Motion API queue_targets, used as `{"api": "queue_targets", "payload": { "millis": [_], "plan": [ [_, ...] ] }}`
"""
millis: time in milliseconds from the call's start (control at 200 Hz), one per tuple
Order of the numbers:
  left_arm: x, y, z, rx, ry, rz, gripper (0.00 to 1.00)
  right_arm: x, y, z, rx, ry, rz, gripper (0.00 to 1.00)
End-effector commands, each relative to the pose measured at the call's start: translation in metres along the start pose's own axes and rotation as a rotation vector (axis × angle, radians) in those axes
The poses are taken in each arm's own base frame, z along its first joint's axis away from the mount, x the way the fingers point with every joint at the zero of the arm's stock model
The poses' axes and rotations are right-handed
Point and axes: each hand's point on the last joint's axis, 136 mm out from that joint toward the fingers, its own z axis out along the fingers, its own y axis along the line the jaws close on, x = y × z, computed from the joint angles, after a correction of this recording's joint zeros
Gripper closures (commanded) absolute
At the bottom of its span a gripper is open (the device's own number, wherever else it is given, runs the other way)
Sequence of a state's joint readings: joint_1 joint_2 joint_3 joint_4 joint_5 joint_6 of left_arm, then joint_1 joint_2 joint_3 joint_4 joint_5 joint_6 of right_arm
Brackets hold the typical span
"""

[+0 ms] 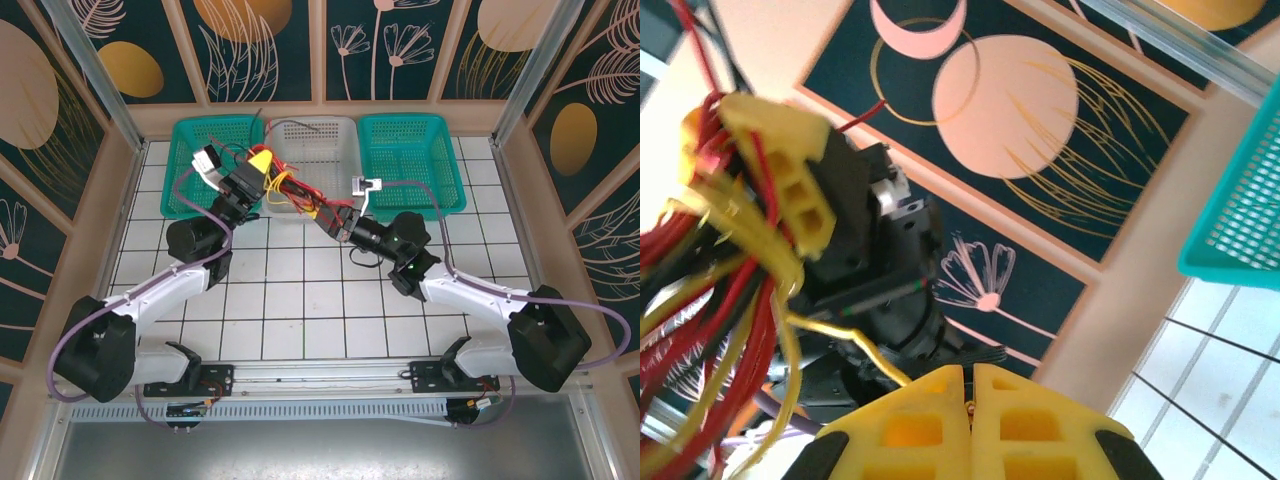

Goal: Untangle the cables

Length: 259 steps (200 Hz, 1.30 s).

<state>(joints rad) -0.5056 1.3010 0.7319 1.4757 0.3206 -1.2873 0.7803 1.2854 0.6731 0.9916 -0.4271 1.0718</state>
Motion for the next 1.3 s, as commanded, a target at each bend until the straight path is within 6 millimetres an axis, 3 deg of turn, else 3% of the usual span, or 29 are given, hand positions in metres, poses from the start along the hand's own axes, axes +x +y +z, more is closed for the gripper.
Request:
{"api": "queue_targets", "payload": {
  "millis": [0, 165, 300, 405, 581, 716, 821, 951, 1086, 1176, 1291],
  "plan": [
    [-0.045, -0.026, 0.016, 0.039, -0.207, 0.127, 1.0, 0.012, 0.005, -0.005, -0.058, -0.023, 0.041, 1.0],
    [-0.062, -0.001, 0.023, -0.101, -0.278, 0.231, 1.0, 0.028, 0.008, -0.011, -0.077, -0.022, 0.061, 1.0],
    [-0.078, 0.03, 0.007, -0.296, -0.368, 0.352, 1.0, 0.03, 0.017, -0.014, -0.038, -0.028, 0.009, 1.0],
    [-0.074, 0.053, 0.0, -0.403, -0.335, 0.443, 1.0, 0.027, 0.028, -0.015, 0.005, -0.036, -0.06, 1.0],
    [-0.056, 0.083, -0.02, -0.514, -0.246, 0.47, 1.0, 0.006, 0.057, -0.019, 0.066, -0.058, -0.187, 1.0],
    [-0.045, 0.088, -0.038, -0.515, -0.203, 0.43, 1.0, -0.023, 0.07, -0.02, 0.203, -0.101, -0.278, 1.0],
    [-0.026, 0.096, -0.046, -0.51, -0.108, 0.404, 1.0, -0.047, 0.084, -0.019, 0.283, -0.12, -0.36, 1.0],
    [-0.001, 0.092, -0.053, -0.46, -0.005, 0.356, 1.0, -0.079, 0.097, -0.014, 0.34, -0.119, -0.42, 1.0],
    [0.018, 0.075, -0.059, -0.388, 0.085, 0.313, 1.0, -0.117, 0.095, -0.012, 0.415, -0.119, -0.446, 1.0],
    [0.027, 0.054, -0.059, -0.316, 0.13, 0.282, 1.0, -0.14, 0.082, -0.014, 0.478, -0.114, -0.427, 1.0],
    [0.035, 0.021, -0.054, -0.201, 0.178, 0.213, 1.0, -0.165, 0.045, -0.023, 0.551, -0.103, -0.354, 1.0]
  ]
}}
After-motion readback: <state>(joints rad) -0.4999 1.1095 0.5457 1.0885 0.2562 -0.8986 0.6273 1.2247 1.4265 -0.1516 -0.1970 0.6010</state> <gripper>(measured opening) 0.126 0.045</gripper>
